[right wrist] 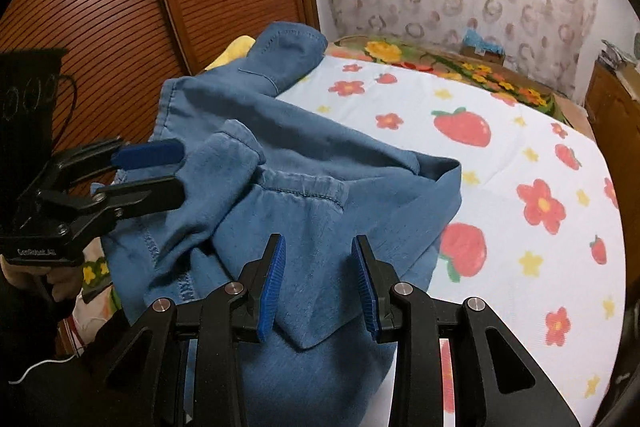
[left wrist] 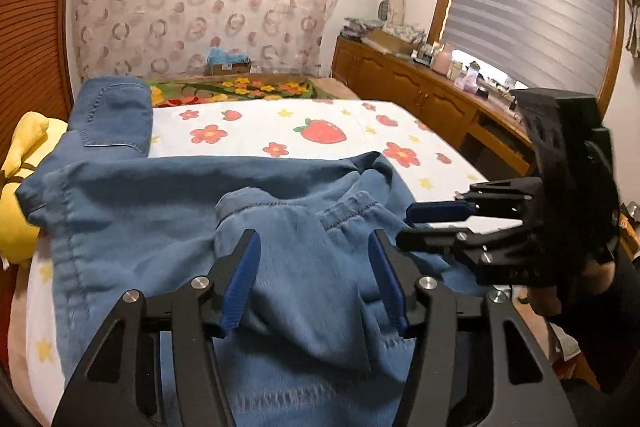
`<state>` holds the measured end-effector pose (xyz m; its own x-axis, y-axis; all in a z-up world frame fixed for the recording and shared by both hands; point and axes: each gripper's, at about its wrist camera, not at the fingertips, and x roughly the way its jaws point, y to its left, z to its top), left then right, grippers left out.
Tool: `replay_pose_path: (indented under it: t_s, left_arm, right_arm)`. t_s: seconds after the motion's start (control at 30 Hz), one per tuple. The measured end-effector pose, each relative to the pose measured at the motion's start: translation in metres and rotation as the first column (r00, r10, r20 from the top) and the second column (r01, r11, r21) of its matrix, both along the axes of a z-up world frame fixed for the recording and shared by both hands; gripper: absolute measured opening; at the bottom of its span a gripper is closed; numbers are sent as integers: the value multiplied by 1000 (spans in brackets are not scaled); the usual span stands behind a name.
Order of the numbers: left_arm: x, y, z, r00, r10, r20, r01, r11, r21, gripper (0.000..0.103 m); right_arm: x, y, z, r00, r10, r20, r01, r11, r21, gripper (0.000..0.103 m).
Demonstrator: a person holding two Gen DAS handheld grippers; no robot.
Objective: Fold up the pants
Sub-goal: 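Grasp the jeans with the left gripper while the right grasps the leg, then lift the leg high with the right gripper while the left holds the jeans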
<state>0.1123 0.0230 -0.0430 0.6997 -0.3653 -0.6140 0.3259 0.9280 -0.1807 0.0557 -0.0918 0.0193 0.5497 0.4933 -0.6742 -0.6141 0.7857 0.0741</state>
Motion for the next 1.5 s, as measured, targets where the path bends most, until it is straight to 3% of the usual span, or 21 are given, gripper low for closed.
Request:
replay_pose_path:
  t_s: [0.23, 0.27, 0.3, 0.33, 0.4, 0.43, 0.73, 0.97, 1.2, 1.37, 1.5]
  left_arm:
    - [12, -10, -23, 997, 22, -67, -15, 995, 101, 55]
    - [11, -9, -25, 997, 22, -67, -15, 994, 106, 43]
    - [10, -8, -27, 997, 26, -67, -18, 993, 116, 35]
    - [9, -6, -27, 997, 27, -65, -19, 993, 118, 23]
    - [3, -1, -26, 998, 6, -60, 0, 995, 95, 7]
    - [1, 2, -25, 999, 5, -51, -1, 996, 86, 5]
    - [-60, 38, 29, 992, 60, 109, -57, 998, -29, 3]
    - [-96, 56, 41, 987, 77, 141, -67, 995, -72, 2]
    - [-114, 72, 36, 984, 113, 137, -101, 991, -93, 2]
    - [-116, 79, 13, 988, 128, 86, -119, 988, -97, 2]
    - [-120, 87, -3, 990, 134, 50, -128, 986, -103, 2]
  right_arm:
    - [3, 3, -5, 999, 17, -41, -16, 999, 28, 35]
    - [2, 5, -5, 998, 29, -47, -28, 999, 29, 34]
    - [-2, -1, -6, 998, 41, -50, -40, 999, 32, 15]
    - [-1, 1, -6, 997, 57, -53, -55, 998, 31, 4]
    - [-1, 3, -2, 997, 63, -42, -62, 998, 28, 3]
    - [2, 1, 0, 997, 65, -33, -63, 997, 32, 2]
    - [-15, -1, 62, 987, 71, 145, -79, 995, 53, 1]
    - [-20, 43, 100, 953, 139, 269, -150, 989, 19, 1]
    - [-1, 87, 87, 920, 237, 313, -235, 971, -46, 1]
    - [51, 112, 59, 924, 268, 274, -248, 963, -106, 1]
    - [63, 126, 52, 934, 270, 232, -249, 962, -115, 1]
